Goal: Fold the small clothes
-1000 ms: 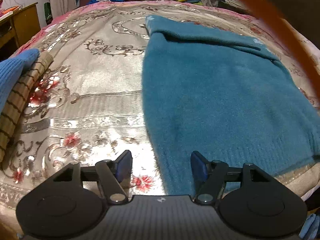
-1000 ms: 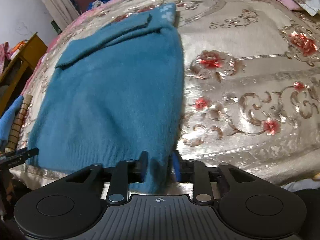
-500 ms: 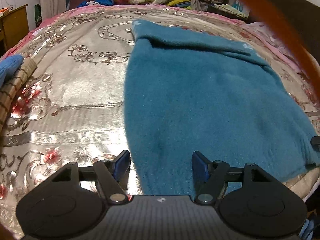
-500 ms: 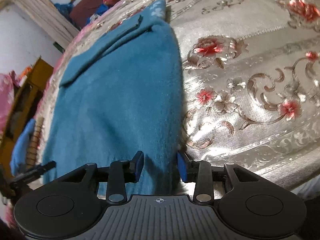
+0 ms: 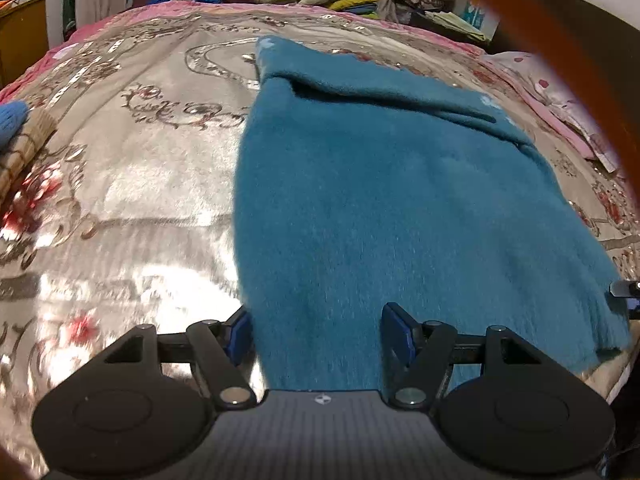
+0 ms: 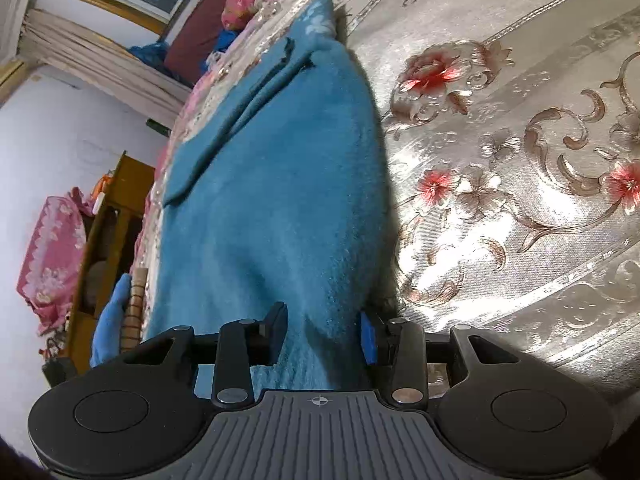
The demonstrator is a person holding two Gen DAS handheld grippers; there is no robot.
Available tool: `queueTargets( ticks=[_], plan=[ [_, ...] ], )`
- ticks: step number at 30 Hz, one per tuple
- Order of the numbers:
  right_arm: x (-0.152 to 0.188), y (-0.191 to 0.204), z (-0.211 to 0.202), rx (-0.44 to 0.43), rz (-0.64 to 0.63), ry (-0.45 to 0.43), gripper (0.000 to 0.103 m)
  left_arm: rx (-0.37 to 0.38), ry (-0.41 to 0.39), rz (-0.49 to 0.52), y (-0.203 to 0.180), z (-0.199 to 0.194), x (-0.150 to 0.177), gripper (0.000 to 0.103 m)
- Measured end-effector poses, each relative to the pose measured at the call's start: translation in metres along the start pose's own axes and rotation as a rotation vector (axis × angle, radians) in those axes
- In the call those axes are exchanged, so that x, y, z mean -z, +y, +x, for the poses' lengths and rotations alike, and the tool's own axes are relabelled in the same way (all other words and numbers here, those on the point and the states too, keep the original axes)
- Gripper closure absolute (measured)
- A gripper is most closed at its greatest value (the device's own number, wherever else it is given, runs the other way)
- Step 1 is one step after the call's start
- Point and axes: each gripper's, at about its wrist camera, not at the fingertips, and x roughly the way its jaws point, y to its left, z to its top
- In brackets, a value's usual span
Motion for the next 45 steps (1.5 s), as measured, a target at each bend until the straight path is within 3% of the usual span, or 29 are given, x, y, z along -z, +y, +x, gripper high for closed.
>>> queueTargets(
  ticks=[5,11,15,25,28,30,32,38,43,45],
  plan=[
    [-0.004,-0.006,0.006,-0.041,0.028,0.017,0.065,0.043,-0.026,-0.033,0.007,0.004,-0.002,0.033],
    [-0.007,-0.003,0.016,-0.14,0.037,0.021,0.068,0.139,-0.042,-0.143,0.025,-0.006,-0.003,0.049],
    [-0.009,-0.001,0.021,-0.197,0.038,0.019,0.069,0.187,-0.045,-0.17,0.029,-0.007,-0.007,0.05],
    [-0.012,0.004,0.038,-0.164,0.029,0.051,0.07,0.134,0.006,-0.057,0.02,0.007,-0.016,0.049],
    [-0.01,0.002,0.034,-0.198,0.055,0.041,0.08,0.13,0.008,-0.026,0.019,0.004,-0.018,0.059],
    [-0.012,0.001,0.031,-0.234,0.082,0.026,0.082,0.137,0.005,-0.027,0.023,0.001,-0.021,0.074],
    [-0.015,0.002,0.027,-0.272,0.101,0.007,0.083,0.164,-0.005,-0.046,0.028,-0.004,-0.025,0.079],
    [-0.027,0.017,0.026,-0.355,0.102,-0.029,0.084,0.2,-0.013,-0.056,0.029,-0.002,-0.032,0.079],
    [-0.029,0.018,0.036,-0.306,0.086,0.007,0.081,0.211,0.021,-0.087,0.034,0.009,-0.027,0.078],
    [-0.027,0.017,0.035,-0.268,0.069,0.018,0.081,0.203,0.032,-0.087,0.036,0.009,-0.026,0.07]
  ],
)
